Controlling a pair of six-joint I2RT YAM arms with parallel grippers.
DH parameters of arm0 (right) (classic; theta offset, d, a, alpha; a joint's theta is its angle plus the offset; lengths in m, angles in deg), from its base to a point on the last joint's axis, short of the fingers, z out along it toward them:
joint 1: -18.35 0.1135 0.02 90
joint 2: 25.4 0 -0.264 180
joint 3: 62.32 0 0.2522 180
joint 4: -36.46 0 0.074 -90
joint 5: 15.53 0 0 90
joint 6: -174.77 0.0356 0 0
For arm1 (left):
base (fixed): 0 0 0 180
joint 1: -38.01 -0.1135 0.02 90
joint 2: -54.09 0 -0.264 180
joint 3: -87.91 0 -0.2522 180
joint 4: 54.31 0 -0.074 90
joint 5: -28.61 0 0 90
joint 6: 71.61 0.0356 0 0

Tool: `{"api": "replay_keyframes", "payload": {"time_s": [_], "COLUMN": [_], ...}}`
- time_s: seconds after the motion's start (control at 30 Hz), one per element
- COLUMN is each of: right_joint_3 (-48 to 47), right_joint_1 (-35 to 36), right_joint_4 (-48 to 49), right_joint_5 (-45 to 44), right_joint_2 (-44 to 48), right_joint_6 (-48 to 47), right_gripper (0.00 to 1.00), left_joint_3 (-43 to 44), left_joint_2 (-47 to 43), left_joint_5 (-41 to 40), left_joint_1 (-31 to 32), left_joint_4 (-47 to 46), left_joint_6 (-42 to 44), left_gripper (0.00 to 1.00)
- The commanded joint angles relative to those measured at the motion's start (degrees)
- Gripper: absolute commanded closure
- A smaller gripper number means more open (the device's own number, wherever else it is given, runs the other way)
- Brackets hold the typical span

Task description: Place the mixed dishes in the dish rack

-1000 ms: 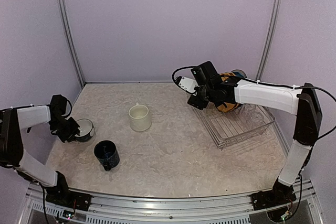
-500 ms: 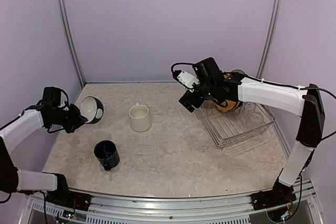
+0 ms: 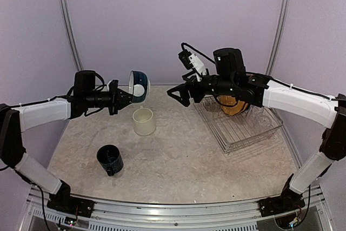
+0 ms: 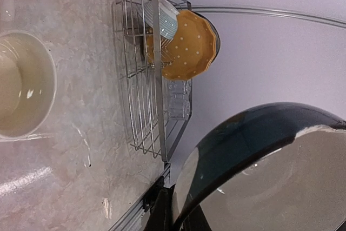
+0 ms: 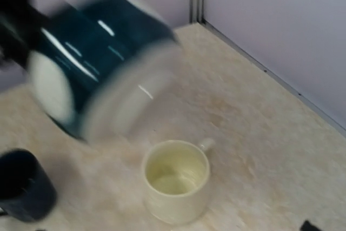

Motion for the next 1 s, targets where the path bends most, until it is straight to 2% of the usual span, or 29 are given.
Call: {"api": "replay_keyframes", "payload": {"time_s": [0.0,0.17,0.37,0.57,0.67,0.77,0.97], "right_joint_3": [5.18,8.22,11.19,11.82,11.21,10.98,7.54], "right_joint_1": [0.81,2.84,4.97,6.84,7.29,7.23,7.29], "right_joint_4": [8.34,11.02,11.00,10.90,9.07,6.28,-7.99], "right_joint_5": [1.07,-4.62,-14.55,-20.00,-21.93,-21.78,-17.63], "right_joint_2": [4.53,5.81,5.47,5.13,5.62,8.22,14.31], "right_joint_6": [8.04,14.10,21.33,23.45,21.18,13.94,-10.09], "right_gripper": [0.00,0.01,0.00,0.00,0.00,0.00,0.01], "left_joint_3": [5.85,11.87,16.56,17.09,17.18,18.10,27.23], "left_joint_2": [8.43,17.11,22.69,25.28,25.75,24.74,19.73], "left_joint_5": [7.64,8.12,7.45,6.85,7.56,8.13,6.80], "left_joint_1": [4.96,9.65,13.21,15.14,15.31,14.78,13.32], "left_joint_4": [-18.35,-23.09,-25.04,-26.64,-25.77,-17.52,23.19], "left_joint_6": [-9.10,-11.52,-11.94,-11.57,-11.37,-7.19,19.93], "left_gripper": [1.00,1.00,1.00,1.00,1.00,1.00,1.00]}}
